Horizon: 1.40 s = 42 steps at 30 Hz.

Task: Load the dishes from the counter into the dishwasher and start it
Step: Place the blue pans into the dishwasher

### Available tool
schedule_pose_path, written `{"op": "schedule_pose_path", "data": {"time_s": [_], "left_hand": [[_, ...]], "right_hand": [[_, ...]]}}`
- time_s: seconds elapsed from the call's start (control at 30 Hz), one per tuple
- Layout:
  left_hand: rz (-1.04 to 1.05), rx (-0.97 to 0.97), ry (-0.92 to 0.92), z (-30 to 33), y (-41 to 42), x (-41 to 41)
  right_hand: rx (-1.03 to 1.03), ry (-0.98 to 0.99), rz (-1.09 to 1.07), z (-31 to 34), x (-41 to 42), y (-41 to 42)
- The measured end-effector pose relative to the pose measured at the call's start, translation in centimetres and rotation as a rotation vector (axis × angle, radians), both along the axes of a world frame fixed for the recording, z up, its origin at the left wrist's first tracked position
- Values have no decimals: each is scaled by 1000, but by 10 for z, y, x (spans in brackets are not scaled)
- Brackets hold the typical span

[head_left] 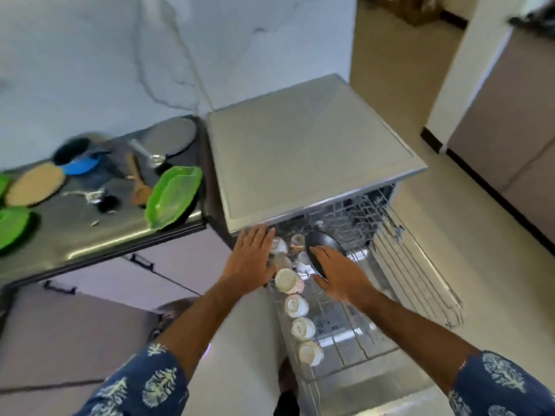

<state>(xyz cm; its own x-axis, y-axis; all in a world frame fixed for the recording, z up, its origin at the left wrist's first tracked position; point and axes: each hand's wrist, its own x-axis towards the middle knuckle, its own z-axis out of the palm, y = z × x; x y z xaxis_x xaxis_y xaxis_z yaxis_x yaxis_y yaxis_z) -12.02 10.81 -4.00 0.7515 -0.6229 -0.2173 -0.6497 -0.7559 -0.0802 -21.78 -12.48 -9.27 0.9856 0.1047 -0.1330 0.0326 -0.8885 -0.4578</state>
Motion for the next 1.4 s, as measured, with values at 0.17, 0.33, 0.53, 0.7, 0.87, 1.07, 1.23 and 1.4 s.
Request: {"op": "schedule_pose_path", "data": {"time_s": [0.17, 0.33, 0.53, 0.7, 0.87, 1.07, 1.23, 1.4], "left_hand": [[206, -9, -64, 40, 95, -31], [326, -60, -127, 66, 189, -39], [470, -190, -159, 76, 313, -33], [519, -343, -181, 99, 417, -2], [527, -389, -210, 117, 483, 25], [552, -426, -187, 109, 522, 58], [547, -384, -152, 90, 542, 102], [585, -372, -59, 63, 554, 161]], "right_hand": [[-30, -140, 183, 69, 28, 64], [-50, -252, 288, 119, 63, 144], [-159, -271, 376, 148, 110, 265], [-220, -300, 449, 167, 150, 368], [-271, -343, 470, 188, 178, 433], [-369, -342, 472, 202, 224, 470], [-381, -316, 453, 193, 280, 485], [-302, -262, 422, 176, 365, 492]]}}
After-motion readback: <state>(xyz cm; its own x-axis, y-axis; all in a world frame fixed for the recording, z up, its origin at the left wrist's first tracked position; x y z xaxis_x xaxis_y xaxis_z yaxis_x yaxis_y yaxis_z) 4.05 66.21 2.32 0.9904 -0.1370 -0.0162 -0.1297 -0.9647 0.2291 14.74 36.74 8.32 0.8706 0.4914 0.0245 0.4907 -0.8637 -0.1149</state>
